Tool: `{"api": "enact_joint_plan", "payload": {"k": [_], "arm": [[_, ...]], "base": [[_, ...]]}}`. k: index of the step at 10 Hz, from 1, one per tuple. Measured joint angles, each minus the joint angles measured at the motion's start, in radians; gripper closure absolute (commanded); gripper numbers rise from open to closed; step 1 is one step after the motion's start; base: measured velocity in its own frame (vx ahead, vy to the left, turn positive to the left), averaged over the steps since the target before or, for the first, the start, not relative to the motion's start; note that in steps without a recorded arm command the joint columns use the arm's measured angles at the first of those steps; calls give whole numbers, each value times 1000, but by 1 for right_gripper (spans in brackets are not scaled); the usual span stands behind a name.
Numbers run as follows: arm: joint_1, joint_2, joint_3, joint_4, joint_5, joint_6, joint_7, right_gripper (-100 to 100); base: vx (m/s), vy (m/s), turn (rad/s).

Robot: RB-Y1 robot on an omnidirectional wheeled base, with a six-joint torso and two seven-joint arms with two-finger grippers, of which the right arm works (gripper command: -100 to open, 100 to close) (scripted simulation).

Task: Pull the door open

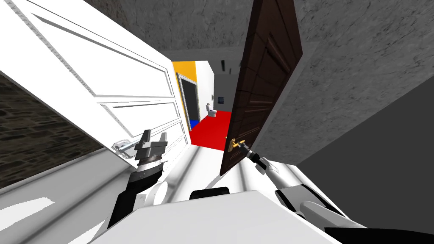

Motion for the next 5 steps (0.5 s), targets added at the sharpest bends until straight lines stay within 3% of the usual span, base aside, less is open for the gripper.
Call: {"api": "enact_joint_plan", "payload": {"k": [2,4,5], "arm": [[8,-8,1,2,6,-18,-8,100],[2,-15,0,31,11,-52,-9,100],[0,-18,0,36,14,-64,-11,100]], "base": [[-164,-151,140],[-201,-181,155],[-85,-71,33]]}}
